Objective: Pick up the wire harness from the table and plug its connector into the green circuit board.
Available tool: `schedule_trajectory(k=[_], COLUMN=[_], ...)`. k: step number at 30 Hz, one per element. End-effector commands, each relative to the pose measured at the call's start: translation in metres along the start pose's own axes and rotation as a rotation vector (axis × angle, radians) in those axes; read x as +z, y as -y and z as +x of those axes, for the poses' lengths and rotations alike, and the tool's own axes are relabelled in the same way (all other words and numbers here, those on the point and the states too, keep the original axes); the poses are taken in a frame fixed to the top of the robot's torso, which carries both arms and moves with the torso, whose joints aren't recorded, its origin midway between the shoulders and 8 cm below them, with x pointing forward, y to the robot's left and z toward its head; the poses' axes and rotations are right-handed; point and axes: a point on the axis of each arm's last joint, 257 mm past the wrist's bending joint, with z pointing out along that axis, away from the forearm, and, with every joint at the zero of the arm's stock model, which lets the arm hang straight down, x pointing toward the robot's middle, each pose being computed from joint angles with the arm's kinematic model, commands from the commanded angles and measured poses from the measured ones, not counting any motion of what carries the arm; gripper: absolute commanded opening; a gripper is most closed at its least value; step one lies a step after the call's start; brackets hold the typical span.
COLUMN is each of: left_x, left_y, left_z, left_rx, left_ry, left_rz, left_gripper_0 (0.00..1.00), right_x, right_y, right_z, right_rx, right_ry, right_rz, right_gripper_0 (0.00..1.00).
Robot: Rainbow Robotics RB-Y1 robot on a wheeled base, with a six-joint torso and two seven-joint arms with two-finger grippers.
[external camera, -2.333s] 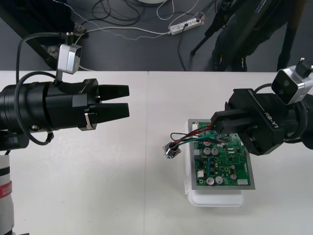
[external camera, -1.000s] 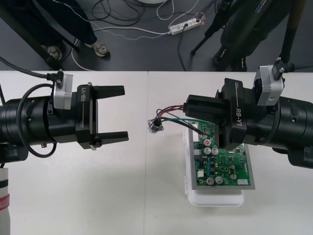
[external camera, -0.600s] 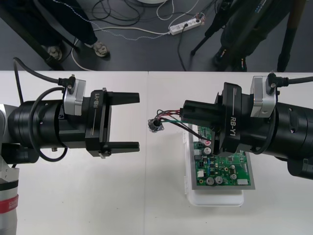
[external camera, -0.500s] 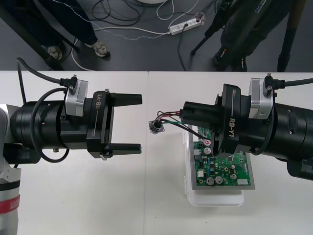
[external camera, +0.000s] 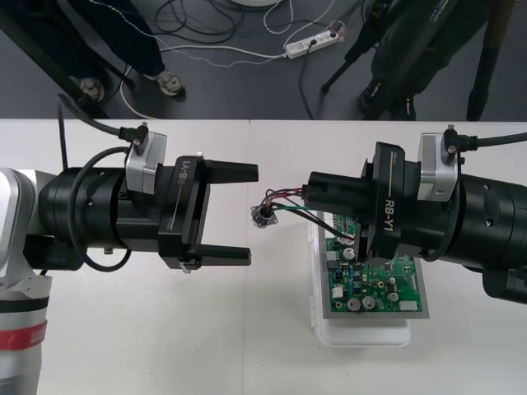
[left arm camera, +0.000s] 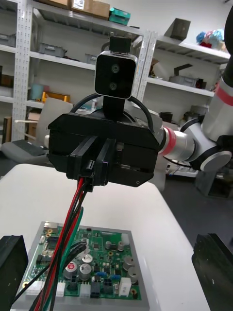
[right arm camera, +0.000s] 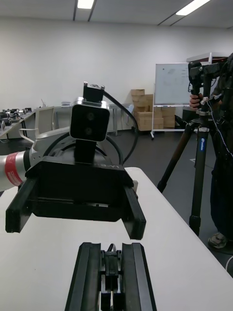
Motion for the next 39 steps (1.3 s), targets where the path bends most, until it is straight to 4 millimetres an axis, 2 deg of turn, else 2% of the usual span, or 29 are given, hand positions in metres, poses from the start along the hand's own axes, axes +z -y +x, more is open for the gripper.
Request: schedule_trajectory(k=[1,11,39], left_x=[0.008,0.019,0.036], left_y=[0.004,-0.003,0.022], left_z=[-0.003,-0.008,0.007], left_rx=[-0.038,-0.024,-0.060], left_ry=[-0.035,-0.065,-0.083], left_rz=[0.090,0.125,0.214], left_gripper_0=[1.00,1.00,1.00], right_x=[0.006,0.000,0.001], right_y=[-0.012,-0.022,-0.022], right_z=[-0.004,-0.001,-0.003], right_rx=[0.062,0.109,0.114], right_ry=[0.036,0.024,0.035], right_rz=[-0.043,-0.105,-0.106], right_gripper_0=[0.00,0.00,0.00])
